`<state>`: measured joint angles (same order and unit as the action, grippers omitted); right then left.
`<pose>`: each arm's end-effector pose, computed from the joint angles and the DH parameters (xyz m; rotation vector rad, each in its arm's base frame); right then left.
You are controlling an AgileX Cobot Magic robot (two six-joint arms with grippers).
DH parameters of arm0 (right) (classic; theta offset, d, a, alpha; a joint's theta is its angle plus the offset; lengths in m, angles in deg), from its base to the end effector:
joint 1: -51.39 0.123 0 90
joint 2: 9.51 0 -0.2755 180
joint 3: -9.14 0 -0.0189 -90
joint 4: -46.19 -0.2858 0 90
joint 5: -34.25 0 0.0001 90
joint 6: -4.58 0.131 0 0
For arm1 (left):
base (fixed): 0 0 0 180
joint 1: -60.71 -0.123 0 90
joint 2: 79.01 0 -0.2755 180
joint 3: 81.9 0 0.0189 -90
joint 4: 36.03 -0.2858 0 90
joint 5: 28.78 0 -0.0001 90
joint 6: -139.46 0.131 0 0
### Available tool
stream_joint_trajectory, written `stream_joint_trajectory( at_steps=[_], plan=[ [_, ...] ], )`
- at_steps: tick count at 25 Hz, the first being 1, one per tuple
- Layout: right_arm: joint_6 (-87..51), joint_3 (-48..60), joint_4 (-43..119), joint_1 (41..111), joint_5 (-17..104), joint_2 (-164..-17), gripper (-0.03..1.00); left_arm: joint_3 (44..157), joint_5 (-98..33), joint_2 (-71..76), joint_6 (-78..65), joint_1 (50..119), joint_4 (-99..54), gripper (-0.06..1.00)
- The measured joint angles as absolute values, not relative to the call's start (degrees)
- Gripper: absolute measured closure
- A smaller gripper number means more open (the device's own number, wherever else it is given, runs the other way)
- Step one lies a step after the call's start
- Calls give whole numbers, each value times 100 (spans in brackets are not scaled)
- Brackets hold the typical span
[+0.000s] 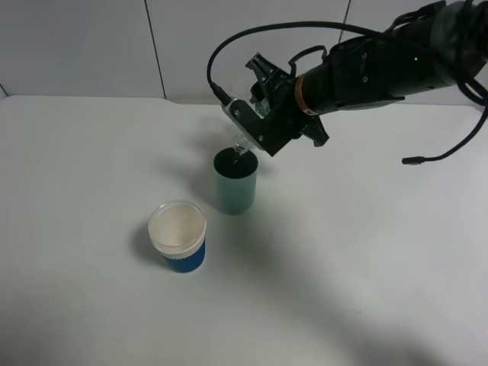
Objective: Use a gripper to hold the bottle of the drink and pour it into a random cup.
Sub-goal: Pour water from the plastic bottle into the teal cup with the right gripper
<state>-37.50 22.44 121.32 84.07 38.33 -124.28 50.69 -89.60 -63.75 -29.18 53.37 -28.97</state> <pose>0.3866 0.2372 0.1293 -2.3066 0.6619 -0.8285 0.0893 -0.0027 0.2719 0.0729 2.1473 0.0391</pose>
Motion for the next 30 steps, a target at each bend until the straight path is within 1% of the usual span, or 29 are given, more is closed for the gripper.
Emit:
stream_joint_trajectory(
  at_steps=[30],
  plan=[
    [-4151, 2244, 12132, 8446, 3860, -12428, 40, 5069, -8960, -6375, -2918, 5337, -2897, -5]
  ],
)
